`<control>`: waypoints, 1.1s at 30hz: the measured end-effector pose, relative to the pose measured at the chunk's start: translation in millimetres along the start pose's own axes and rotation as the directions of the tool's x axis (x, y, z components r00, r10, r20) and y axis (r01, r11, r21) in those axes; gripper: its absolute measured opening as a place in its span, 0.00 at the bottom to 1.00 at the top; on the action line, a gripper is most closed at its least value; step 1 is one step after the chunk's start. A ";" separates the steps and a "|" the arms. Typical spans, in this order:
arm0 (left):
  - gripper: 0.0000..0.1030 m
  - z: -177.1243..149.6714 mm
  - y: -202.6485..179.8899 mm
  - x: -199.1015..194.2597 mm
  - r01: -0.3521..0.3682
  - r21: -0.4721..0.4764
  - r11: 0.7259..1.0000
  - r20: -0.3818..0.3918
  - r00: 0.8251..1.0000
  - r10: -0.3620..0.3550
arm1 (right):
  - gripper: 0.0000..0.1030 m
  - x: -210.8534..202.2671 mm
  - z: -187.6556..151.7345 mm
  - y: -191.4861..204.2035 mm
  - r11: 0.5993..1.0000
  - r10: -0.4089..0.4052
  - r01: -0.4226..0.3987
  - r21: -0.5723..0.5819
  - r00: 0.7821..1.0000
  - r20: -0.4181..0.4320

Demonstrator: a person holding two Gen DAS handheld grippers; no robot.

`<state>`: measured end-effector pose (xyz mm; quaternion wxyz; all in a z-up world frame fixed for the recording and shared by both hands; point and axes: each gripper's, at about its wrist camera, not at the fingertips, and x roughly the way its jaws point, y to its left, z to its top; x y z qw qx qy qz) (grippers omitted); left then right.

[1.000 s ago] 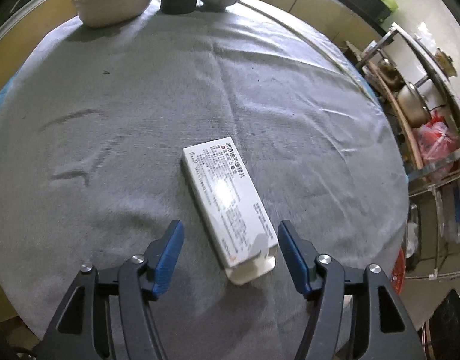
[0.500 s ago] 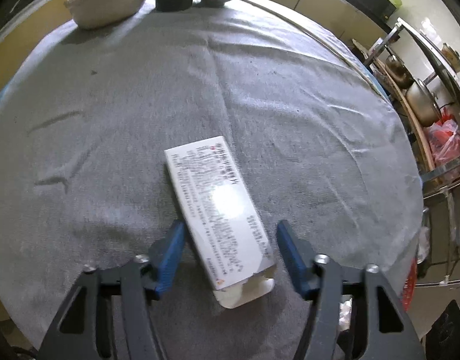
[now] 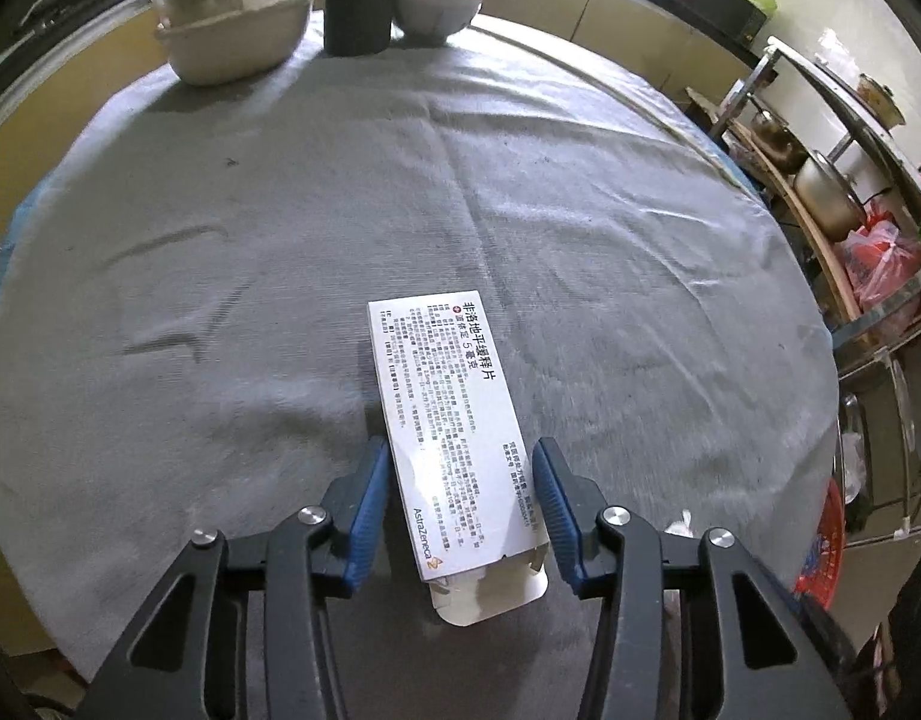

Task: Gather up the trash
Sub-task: 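Lift the tissue ball with the right tool while the left tool lifts the white box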

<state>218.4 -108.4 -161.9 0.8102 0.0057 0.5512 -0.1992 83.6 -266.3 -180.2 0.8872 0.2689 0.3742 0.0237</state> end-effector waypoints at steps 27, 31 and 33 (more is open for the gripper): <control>0.48 -54.4 -6.2 -49.8 -0.104 0.148 0.984 0.132 0.988 0.085 | 0.46 23.0 0.4 7.6 1.000 0.003 -0.002 0.020 0.998 -0.063; 0.48 -53.9 -5.8 -51.9 -0.102 0.142 0.985 0.132 0.988 0.083 | 0.37 21.4 -3.9 12.8 1.000 -0.015 0.015 -0.010 0.999 -0.038; 0.48 -54.6 -7.7 -53.1 -0.101 0.144 0.984 0.133 0.988 0.082 | 0.37 14.5 -3.9 14.6 1.000 -0.017 0.017 -0.020 1.000 -0.010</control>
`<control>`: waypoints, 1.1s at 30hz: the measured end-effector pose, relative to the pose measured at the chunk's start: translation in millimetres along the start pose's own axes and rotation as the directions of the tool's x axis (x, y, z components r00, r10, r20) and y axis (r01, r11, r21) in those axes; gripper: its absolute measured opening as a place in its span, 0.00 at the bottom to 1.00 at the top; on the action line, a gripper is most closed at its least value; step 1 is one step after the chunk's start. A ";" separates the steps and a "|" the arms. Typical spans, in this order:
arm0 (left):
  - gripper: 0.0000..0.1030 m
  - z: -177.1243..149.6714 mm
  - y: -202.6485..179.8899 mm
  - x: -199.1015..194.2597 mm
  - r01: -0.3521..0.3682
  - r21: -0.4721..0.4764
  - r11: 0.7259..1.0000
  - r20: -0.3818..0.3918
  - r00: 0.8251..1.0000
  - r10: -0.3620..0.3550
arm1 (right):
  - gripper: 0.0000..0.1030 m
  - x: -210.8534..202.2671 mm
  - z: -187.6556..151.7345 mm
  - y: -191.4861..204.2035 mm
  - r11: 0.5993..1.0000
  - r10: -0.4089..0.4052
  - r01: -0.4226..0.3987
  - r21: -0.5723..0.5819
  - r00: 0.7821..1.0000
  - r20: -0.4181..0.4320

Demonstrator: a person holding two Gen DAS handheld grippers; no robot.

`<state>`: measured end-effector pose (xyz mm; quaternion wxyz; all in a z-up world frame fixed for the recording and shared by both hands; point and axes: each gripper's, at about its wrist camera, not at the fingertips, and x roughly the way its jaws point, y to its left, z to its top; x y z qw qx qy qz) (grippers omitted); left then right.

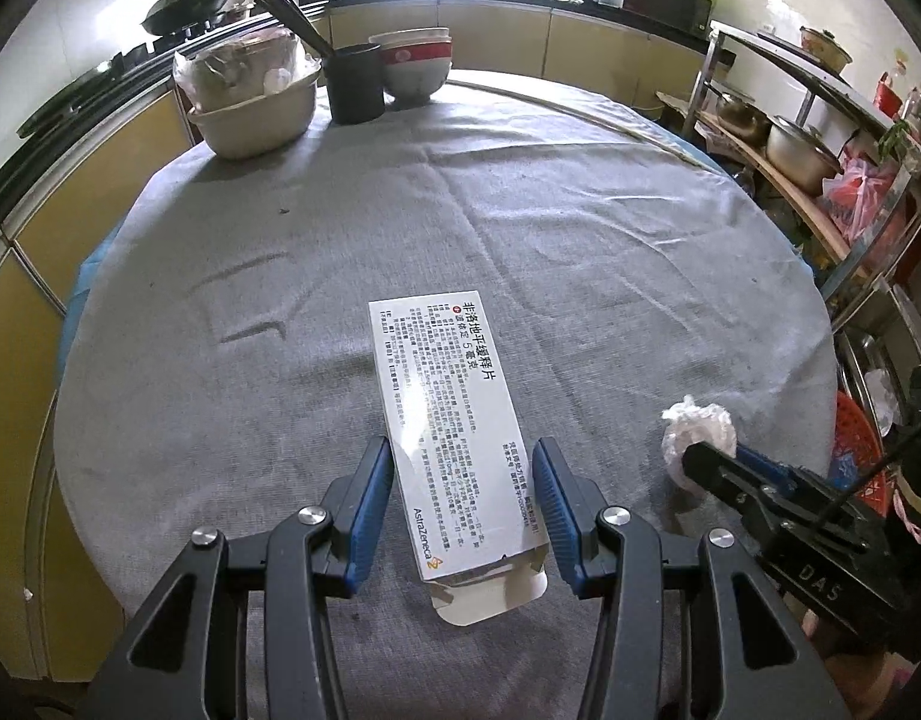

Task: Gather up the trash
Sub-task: 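Lift the tissue ball with the right tool while the left tool lifts the white box, then carry the tissue ball and white box toward the orange basket with both tools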

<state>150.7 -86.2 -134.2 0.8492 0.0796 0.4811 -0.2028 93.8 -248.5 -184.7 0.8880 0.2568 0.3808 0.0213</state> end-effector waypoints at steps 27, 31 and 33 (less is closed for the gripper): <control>0.48 -1.1 -41.3 -19.2 -0.105 0.119 0.987 0.085 0.992 0.095 | 0.37 -78.0 2.4 -41.7 0.996 0.010 -0.023 0.083 0.988 0.157; 0.48 -1.4 -44.2 -15.6 -0.122 0.136 0.983 0.080 0.990 0.112 | 0.36 -76.4 2.2 -42.2 0.996 0.014 -0.027 0.084 0.988 0.151; 0.48 -1.1 -44.6 -14.0 -0.128 0.140 0.982 0.080 0.990 0.118 | 0.36 -74.6 1.9 -41.9 0.996 0.018 -0.031 0.085 0.989 0.146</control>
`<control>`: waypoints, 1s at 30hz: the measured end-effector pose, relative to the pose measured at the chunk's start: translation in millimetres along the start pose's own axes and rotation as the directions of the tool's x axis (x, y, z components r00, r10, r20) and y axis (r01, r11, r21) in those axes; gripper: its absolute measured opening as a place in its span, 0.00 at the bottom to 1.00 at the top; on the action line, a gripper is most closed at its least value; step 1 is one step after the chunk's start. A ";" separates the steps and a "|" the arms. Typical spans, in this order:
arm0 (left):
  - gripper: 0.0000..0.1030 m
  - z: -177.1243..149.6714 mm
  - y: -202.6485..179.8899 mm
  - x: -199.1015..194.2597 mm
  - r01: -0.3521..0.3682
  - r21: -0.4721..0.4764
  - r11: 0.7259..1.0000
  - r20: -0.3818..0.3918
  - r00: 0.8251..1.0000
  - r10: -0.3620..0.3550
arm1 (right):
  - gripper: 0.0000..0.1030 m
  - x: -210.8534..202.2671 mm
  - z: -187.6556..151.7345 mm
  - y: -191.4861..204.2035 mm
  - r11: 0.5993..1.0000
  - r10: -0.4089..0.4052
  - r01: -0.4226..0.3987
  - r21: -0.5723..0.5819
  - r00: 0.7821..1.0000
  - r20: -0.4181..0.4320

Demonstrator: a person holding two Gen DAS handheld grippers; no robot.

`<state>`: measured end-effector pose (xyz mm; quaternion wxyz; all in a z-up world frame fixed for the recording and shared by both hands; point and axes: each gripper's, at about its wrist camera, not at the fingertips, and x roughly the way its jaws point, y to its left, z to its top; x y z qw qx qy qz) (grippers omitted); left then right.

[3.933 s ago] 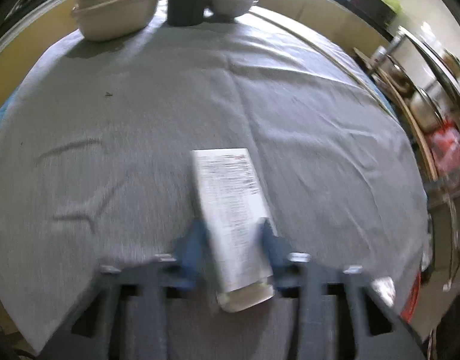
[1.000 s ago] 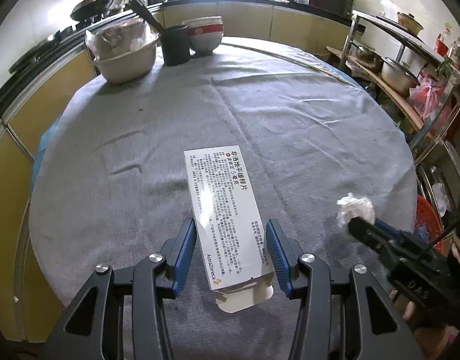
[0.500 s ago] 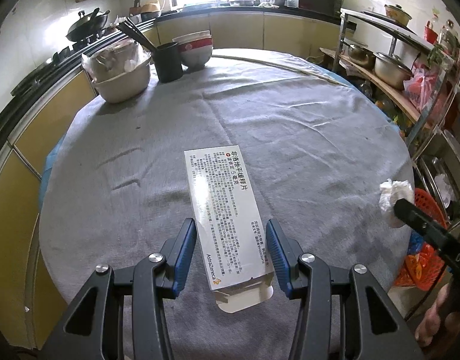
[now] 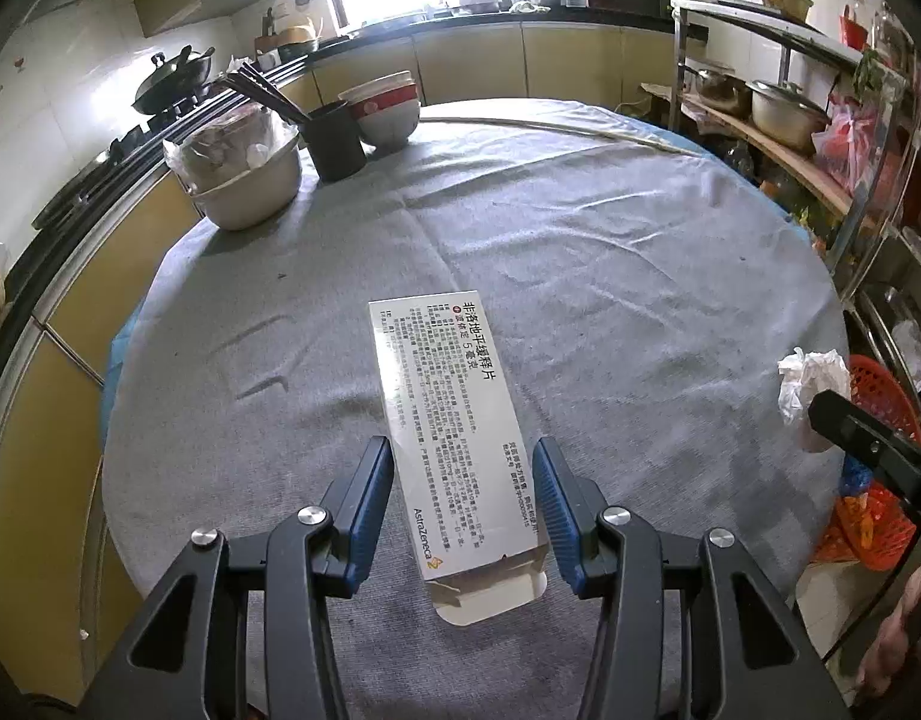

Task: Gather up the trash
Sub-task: 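Carry the tissue ball and white box toward the orange basket with both tools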

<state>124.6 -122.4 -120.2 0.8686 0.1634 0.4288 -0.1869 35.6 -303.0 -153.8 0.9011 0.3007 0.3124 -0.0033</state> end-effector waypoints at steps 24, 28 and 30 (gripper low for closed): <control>0.48 15.3 -25.4 -7.4 -0.063 0.096 0.993 0.068 0.996 0.057 | 0.37 -1.5 3.5 -11.7 0.999 0.017 -0.017 0.027 1.000 -0.011; 0.48 16.7 -24.6 -10.1 -0.072 0.103 0.992 0.080 0.995 0.064 | 0.37 -2.8 4.3 -10.5 1.000 0.017 -0.017 0.025 1.000 -0.007; 0.48 16.9 -25.0 -11.8 -0.076 0.103 0.992 0.085 0.994 0.067 | 0.37 -3.6 4.4 -9.3 1.000 0.017 -0.017 0.021 1.000 -0.006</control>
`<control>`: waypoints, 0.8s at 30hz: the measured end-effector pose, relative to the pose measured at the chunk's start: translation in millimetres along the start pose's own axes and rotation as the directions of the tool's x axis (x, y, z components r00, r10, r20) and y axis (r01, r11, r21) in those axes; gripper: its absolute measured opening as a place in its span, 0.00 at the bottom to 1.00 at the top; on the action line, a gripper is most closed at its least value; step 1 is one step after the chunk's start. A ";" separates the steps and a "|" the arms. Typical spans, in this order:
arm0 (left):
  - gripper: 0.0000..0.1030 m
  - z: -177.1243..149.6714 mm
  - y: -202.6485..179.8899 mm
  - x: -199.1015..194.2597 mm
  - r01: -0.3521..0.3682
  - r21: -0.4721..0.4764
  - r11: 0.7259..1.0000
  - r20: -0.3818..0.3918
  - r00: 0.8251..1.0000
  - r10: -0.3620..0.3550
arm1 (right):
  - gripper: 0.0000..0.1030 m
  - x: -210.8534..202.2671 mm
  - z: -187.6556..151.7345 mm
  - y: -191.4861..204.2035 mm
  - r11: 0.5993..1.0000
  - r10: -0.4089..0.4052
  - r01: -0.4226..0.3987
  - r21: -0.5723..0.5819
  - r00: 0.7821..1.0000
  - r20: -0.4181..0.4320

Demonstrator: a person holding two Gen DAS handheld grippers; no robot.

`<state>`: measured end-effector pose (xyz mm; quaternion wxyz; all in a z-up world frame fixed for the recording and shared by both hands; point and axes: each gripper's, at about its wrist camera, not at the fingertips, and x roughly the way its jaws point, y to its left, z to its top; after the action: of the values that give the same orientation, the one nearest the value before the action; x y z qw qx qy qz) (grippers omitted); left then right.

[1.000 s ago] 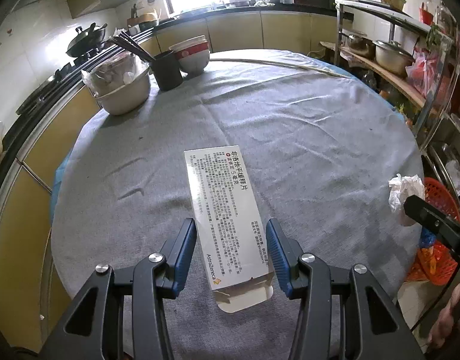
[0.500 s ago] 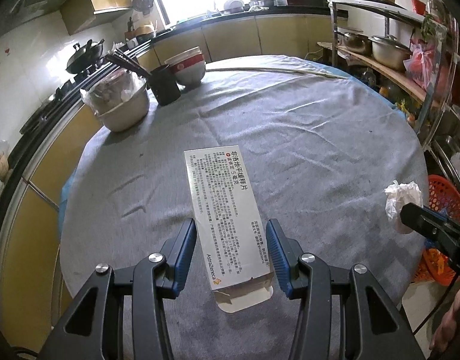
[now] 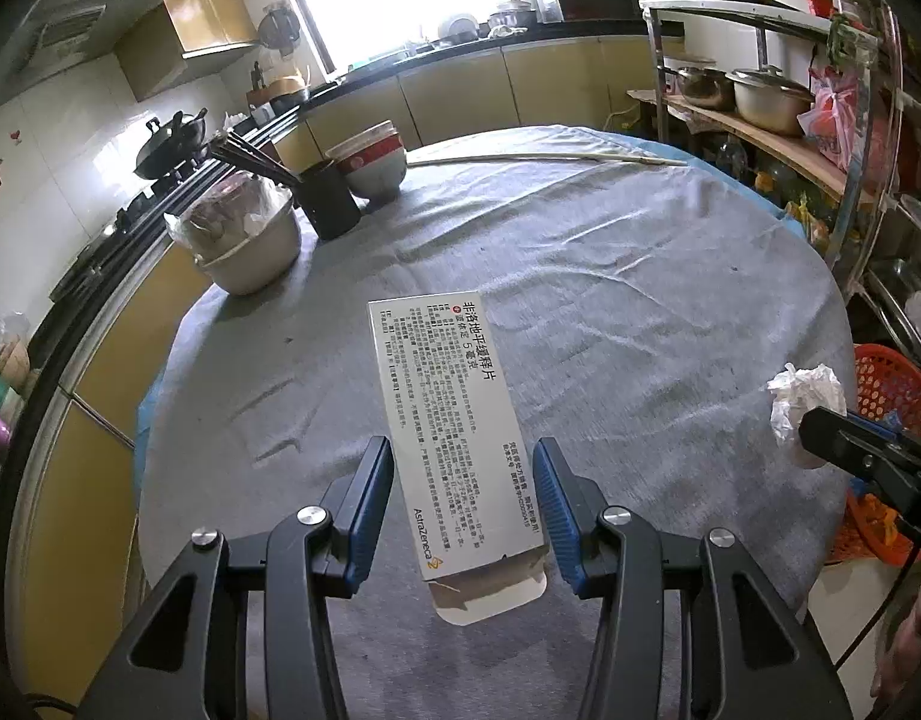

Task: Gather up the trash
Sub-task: 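Carry the tissue ball and white box toward the orange basket with both tools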

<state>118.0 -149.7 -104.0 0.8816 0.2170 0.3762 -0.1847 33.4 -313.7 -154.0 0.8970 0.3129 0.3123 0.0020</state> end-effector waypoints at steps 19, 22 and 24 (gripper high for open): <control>0.48 8.7 -12.0 -13.2 -0.004 0.042 0.999 0.039 0.999 0.002 | 0.37 -19.0 1.3 -2.6 1.000 -0.014 0.014 -0.011 1.000 0.021; 0.48 10.4 -15.0 -15.1 -0.003 0.052 0.999 0.046 0.999 0.000 | 0.37 -22.2 1.6 -5.2 1.000 -0.015 0.015 -0.008 1.000 0.025; 0.48 11.6 -17.5 -16.5 -0.002 0.059 0.998 0.049 0.999 0.000 | 0.37 -24.6 1.2 -6.0 1.000 -0.016 0.016 -0.007 0.999 0.029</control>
<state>105.4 -167.8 -88.8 0.8839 0.2385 0.3488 -0.2005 13.2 -324.1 -142.9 0.9025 0.3069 0.3020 -0.0085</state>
